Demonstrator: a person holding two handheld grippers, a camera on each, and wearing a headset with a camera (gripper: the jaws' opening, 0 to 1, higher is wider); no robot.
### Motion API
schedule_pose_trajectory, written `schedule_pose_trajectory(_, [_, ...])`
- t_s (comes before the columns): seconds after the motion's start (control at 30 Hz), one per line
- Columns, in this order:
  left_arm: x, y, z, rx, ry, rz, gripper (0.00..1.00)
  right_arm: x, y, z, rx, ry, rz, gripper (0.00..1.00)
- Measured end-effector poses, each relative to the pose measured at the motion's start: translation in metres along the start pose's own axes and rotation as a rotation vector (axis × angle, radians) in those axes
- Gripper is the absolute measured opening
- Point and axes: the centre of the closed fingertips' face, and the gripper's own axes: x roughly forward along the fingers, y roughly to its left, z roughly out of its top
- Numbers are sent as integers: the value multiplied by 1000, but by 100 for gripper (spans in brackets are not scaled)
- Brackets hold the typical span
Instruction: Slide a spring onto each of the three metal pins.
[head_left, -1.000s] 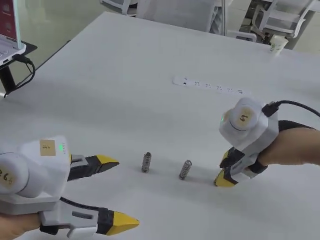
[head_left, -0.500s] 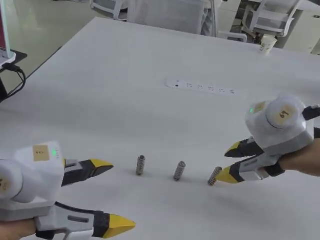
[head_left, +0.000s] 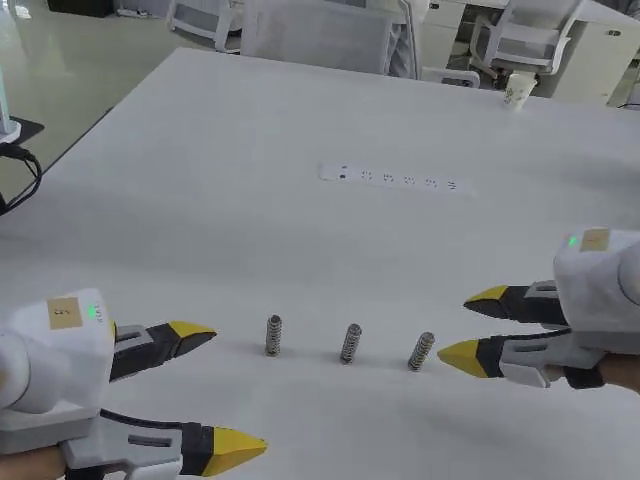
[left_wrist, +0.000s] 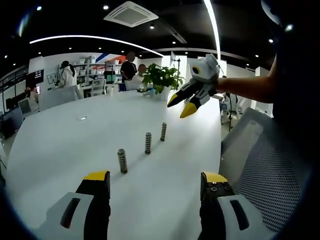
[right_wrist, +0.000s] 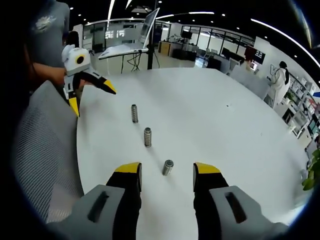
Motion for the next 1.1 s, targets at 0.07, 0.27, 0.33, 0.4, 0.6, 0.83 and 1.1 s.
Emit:
schedule_pose_trajectory(0.07, [0,-1,1,-2,-5,1,70,-4,2,-3,10,-12,-7,40])
schedule_pose_trajectory(0.27, [-1,-1,4,-8,-18,11,70,-17,10,1,34,-124,-16,39])
schedule_pose_trajectory(0.33, [-2,-2,5,-11,-22,12,70,-20,10,4,39,-172,-23,39])
schedule_pose_trajectory(0.4, [-2,-2,6,-11,-23,13,70,-22,11,0,64,-176,-24,40])
schedule_pose_trajectory(0.6, [-2,-3,5,-19,-29,19,71,-23,20,-7,77,-208,-17,46])
schedule_pose_trajectory(0.83, [-3,-3,5,-36,-37,30,72,-21,21,-14,97,-250,-21,60])
schedule_pose_trajectory(1.1, [-4,-1,2,-59,-42,42,73,-19,28,-20,137,-266,-7,73])
